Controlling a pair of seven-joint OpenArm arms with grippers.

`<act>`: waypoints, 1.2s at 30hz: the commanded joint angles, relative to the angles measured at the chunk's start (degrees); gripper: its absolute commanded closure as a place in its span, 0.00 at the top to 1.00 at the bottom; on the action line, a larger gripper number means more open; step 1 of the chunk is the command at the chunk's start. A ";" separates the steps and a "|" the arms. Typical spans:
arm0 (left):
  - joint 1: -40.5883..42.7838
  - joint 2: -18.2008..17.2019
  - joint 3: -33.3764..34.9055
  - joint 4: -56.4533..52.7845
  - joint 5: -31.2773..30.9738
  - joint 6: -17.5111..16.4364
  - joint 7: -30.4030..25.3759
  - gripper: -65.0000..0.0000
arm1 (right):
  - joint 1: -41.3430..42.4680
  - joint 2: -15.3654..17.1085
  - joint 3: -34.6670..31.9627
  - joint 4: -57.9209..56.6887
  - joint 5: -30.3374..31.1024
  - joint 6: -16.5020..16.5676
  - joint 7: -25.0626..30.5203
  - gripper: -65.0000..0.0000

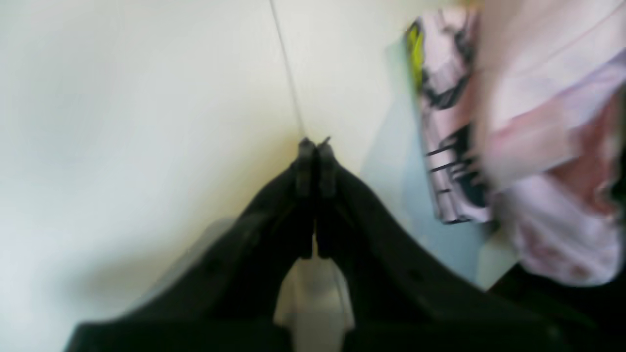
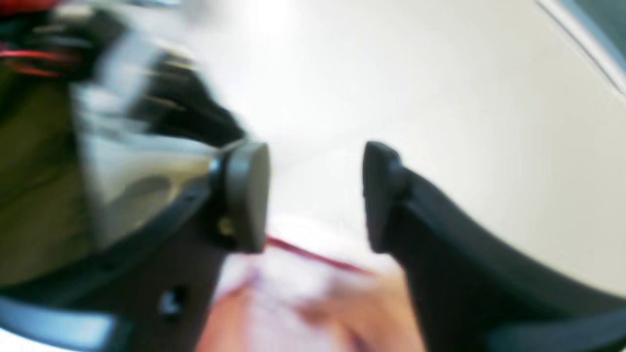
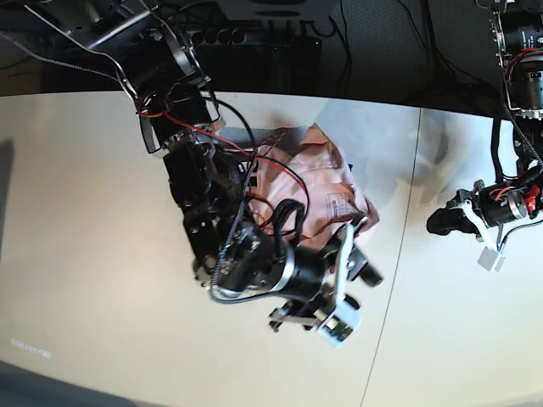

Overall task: Fold the T-shirt properly
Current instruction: 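Grasp the folded bundle with the right gripper and flip it over, then press and square the folded shirt with both grippers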

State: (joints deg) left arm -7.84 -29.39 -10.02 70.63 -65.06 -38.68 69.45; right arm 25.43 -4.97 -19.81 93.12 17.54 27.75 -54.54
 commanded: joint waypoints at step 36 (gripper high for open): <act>21.84 3.02 15.93 46.73 7.63 -1.32 -4.20 0.00 | 16.48 1.53 0.57 -34.62 -2.58 -1.38 10.19 0.00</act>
State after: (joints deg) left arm 14.46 -26.04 6.17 116.64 -56.10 -39.24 66.74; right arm 39.72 -3.62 -19.59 57.65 14.50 27.86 -45.63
